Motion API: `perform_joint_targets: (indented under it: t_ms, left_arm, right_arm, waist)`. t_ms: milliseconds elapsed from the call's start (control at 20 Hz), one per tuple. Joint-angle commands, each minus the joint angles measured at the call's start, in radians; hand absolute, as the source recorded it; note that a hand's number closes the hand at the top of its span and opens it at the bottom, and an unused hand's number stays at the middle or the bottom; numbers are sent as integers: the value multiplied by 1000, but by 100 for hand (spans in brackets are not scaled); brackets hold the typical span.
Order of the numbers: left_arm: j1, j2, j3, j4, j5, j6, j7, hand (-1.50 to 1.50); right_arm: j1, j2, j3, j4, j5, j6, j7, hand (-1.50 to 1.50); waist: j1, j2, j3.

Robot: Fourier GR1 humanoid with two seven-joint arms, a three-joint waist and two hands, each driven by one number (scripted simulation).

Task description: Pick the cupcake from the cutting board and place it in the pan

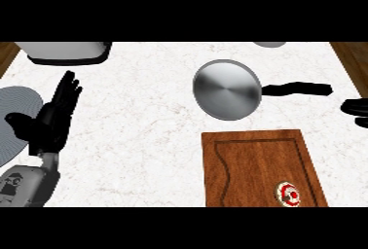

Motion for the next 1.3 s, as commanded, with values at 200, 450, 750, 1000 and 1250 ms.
perform_joint_targets:
  t_ms: [200, 450, 750, 1000, 1250]
  left_arm:
    - [18, -42, -9, -57, -52, 19, 39, 0]
    - [-10, -36, 24, -84, -63, 6, 108, 0]
    - [-46, -52, 74, 15, -68, -59, 59, 0]
    - [-6, -71, 82, -9, -89, -72, 32, 0]
    - [-9, -118, 85, 11, -110, -77, 12, 0]
  right_arm:
    - [107, 18, -35, -144, 57, 92, -10, -150]
    - [166, 81, -34, -180, 140, 101, 75, -150]
    - [128, 226, 39, -154, 295, 61, 168, -150]
    - [81, 280, 105, -133, 388, 113, 191, -150]
    - [114, 317, 120, -145, 472, 137, 143, -150]
  waist:
    - [1, 0, 1]
    - [4, 1, 1]
    - [7, 4, 1]
    - [13, 4, 1]
    - [6, 3, 1]
